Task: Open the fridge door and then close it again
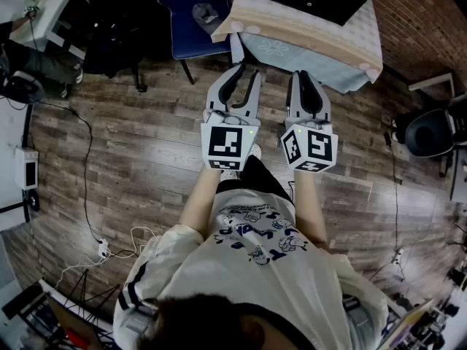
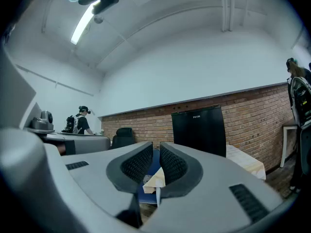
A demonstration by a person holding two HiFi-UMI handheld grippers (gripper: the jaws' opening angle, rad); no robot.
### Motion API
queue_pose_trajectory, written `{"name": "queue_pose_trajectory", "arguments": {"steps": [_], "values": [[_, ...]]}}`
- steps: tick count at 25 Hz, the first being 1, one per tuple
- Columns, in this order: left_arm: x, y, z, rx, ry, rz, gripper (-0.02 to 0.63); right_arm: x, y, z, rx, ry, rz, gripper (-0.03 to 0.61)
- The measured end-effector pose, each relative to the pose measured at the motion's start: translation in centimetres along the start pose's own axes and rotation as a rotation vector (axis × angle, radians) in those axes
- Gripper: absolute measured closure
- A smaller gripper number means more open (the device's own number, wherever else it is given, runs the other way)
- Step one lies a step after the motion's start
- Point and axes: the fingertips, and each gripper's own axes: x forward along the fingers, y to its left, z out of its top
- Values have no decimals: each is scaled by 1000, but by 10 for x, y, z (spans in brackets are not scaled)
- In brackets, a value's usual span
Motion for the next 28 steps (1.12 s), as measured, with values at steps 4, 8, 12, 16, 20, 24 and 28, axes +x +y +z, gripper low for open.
{"name": "queue_pose_trajectory", "arguments": {"steps": [4,8,12,16,20,24,28], "values": [[-1,-3,-2,1,1,-2,508,-1,0,-2,0,0,2,517],[2,-3,-3,0,6,-4,508,1,-2,-1,-1,3,2,517],[7,-2,-4,1,8,0,508,3,-5,-4,2,5,3,517],[15,-1,-8,2,16,4,508,10,-10,-7,4,9,4,517],[34,1,-11,3,23,12,508,25,-20,-8,6,10,10,517],[62,4,-11,7,21,30,508,48,-37,-8,14,7,26,517],[94,7,-8,8,13,59,508,73,-58,-5,12,5,49,517]]}}
